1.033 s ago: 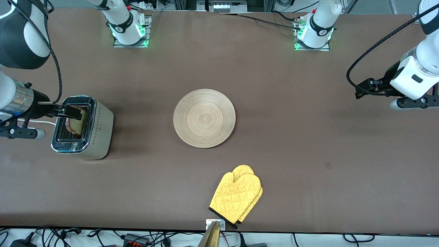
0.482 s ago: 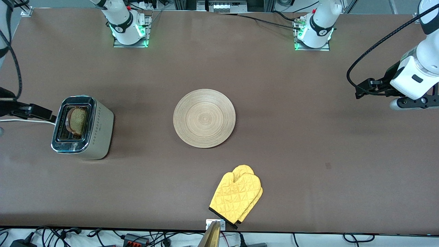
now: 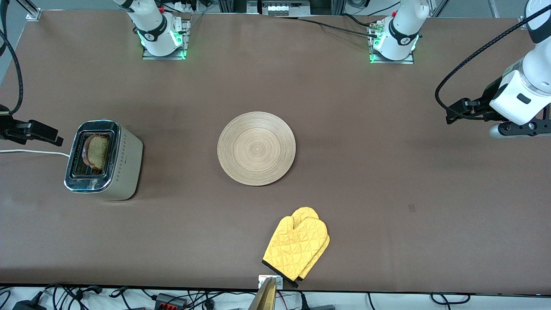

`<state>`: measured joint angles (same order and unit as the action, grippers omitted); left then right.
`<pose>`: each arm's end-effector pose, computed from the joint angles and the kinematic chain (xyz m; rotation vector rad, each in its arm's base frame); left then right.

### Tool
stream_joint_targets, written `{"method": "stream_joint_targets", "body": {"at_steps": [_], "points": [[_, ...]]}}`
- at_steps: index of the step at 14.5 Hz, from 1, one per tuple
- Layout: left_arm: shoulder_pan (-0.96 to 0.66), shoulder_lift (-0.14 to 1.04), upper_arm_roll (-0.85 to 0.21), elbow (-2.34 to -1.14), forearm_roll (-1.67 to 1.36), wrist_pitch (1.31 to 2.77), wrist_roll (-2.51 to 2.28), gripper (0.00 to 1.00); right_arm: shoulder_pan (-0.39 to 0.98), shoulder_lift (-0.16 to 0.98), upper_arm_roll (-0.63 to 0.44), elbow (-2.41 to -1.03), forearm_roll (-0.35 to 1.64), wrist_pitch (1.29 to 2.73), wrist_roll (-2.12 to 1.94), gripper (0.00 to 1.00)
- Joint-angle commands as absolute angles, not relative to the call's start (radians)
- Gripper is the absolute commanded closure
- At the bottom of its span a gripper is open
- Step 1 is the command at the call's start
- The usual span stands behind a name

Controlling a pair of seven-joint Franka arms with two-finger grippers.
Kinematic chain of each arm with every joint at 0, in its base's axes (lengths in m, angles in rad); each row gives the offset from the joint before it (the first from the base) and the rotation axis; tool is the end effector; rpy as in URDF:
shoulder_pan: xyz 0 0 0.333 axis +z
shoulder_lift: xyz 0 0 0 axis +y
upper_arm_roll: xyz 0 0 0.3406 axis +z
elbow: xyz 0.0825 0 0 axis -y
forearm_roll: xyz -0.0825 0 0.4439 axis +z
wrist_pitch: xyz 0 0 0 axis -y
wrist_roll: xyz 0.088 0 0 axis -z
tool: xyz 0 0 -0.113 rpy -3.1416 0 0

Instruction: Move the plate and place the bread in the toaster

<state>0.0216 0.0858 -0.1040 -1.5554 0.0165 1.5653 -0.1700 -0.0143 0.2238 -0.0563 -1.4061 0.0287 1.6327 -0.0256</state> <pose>0.6372 -0.0481 0.5973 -3.1195 -0.1360 0.1154 0.6910 -0.0416 0.5904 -3.1248 0.0708 -0.0061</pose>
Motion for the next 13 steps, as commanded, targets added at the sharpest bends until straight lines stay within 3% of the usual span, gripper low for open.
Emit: {"method": "stream_joint_targets", "body": {"at_steps": [1,8,13], "points": [[0.025,0.091,-0.107,-1.531,0.017,1.543,-0.175,0.0,-0.02,0.065,-0.04,-1.645,0.005,1.741,-0.038,0.0],[0.025,0.091,-0.109,-1.531,0.017,1.542,-0.173,0.0,-0.018,0.003,-0.037,-1.697,0.005,1.654,0.001,0.0],[0.025,0.091,-0.109,-1.531,0.017,1.542,-0.173,0.0,-0.017,-0.003,-0.031,-1.703,-0.024,1.686,-0.02,0.0]]}}
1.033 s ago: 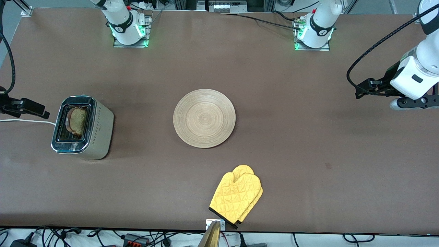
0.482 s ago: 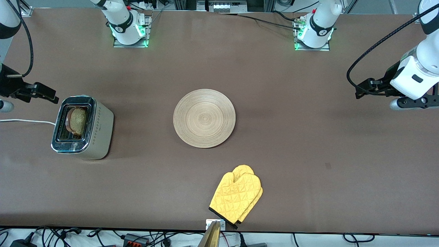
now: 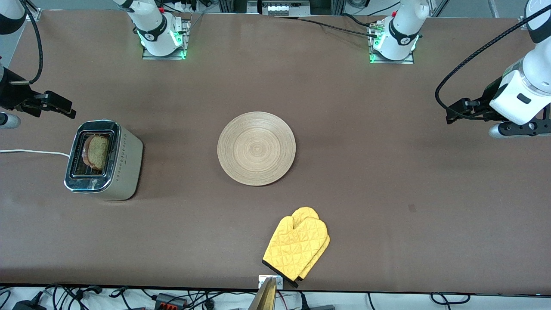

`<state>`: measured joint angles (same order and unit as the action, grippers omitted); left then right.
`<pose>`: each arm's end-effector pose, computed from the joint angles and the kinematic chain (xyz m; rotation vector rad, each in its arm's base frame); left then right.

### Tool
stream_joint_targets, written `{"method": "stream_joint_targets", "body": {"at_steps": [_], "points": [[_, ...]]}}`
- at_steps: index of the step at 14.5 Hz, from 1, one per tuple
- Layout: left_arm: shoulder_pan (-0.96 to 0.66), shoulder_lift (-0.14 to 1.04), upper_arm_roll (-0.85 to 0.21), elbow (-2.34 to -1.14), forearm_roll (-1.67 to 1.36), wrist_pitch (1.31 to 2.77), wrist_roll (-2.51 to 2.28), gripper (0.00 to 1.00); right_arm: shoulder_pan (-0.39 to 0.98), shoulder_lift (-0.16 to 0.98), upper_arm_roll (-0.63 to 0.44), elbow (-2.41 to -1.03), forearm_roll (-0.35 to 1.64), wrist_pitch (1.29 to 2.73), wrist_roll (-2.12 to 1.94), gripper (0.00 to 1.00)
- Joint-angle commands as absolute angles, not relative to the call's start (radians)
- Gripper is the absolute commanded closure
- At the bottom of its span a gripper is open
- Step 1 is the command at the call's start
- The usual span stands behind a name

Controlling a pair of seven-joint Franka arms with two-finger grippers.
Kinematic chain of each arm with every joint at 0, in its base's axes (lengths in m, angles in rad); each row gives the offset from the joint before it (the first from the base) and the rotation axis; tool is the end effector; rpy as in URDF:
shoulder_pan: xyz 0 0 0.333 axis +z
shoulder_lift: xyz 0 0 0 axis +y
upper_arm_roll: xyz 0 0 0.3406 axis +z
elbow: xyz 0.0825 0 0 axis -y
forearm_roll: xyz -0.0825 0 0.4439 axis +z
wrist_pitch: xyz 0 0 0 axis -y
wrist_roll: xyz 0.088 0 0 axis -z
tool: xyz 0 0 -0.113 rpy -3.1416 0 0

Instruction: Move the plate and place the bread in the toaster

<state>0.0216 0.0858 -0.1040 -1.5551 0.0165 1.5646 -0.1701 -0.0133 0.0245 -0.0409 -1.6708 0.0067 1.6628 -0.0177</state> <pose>0.6372 -0.0481 0.5974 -3.1194 -0.1361 0.1160 0.6249 -0.0329 0.5824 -3.1338 0.0583 0.0506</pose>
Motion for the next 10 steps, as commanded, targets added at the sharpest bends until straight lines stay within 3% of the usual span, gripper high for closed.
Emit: {"method": "stream_joint_targets", "body": {"at_steps": [1,10], "points": [[0.025,0.091,-0.109,-1.531,0.017,1.542,-0.173,0.0,-0.008,-0.003,-0.031,-1.703,-0.031,1.687,-0.02,0.0],[0.026,0.091,-0.107,-1.529,0.017,1.536,-0.17,0.0,-0.003,-0.026,-0.034,-1.741,-0.038,1.74,-0.034,0.0]]}}
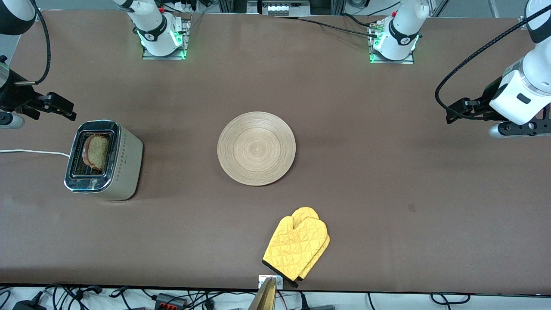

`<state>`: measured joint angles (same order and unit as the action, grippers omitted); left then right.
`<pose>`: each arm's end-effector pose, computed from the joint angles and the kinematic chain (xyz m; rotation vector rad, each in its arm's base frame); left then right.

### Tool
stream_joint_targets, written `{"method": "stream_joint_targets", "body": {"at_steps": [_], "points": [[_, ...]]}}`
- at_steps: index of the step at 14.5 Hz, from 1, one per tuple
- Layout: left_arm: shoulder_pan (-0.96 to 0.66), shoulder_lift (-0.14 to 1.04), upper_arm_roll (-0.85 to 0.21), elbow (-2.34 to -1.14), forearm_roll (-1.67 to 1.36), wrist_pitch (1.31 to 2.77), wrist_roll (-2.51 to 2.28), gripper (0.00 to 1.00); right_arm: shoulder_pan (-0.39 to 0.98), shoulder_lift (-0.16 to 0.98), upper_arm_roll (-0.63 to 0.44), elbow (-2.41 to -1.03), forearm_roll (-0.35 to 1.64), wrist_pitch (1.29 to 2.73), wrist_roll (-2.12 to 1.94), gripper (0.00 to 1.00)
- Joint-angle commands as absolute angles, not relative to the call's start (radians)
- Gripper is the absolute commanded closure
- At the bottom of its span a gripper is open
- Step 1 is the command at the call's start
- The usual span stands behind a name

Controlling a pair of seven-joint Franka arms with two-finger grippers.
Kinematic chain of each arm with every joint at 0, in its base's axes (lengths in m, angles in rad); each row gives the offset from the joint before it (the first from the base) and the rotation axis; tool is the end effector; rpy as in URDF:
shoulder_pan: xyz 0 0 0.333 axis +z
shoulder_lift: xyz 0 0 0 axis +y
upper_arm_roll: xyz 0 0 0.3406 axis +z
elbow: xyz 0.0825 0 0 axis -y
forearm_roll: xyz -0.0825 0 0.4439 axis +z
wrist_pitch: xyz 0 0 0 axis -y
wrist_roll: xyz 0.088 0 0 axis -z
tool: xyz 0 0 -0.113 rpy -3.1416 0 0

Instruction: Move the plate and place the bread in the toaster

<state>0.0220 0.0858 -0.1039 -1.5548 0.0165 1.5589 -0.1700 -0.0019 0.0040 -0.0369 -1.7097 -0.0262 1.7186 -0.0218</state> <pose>0.6365 -0.0478 0.5971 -3.1184 -0.1367 0.1244 0.6230 -0.0267 0.5792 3.1153 -0.0206 0.0064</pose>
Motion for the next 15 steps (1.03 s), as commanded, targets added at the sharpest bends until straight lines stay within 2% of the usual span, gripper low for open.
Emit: {"method": "stream_joint_targets", "body": {"at_steps": [1,15], "points": [[0.026,0.091,-0.107,-1.529,0.017,1.536,-0.17,0.0,-0.003,-0.029,-0.035,-1.741,-0.038,1.732,-0.034,0.0],[0.026,0.092,-0.107,-1.523,0.017,1.534,-0.17,0.0,0.002,-0.04,-0.034,-1.741,-0.026,1.683,-0.035,0.0]]}}
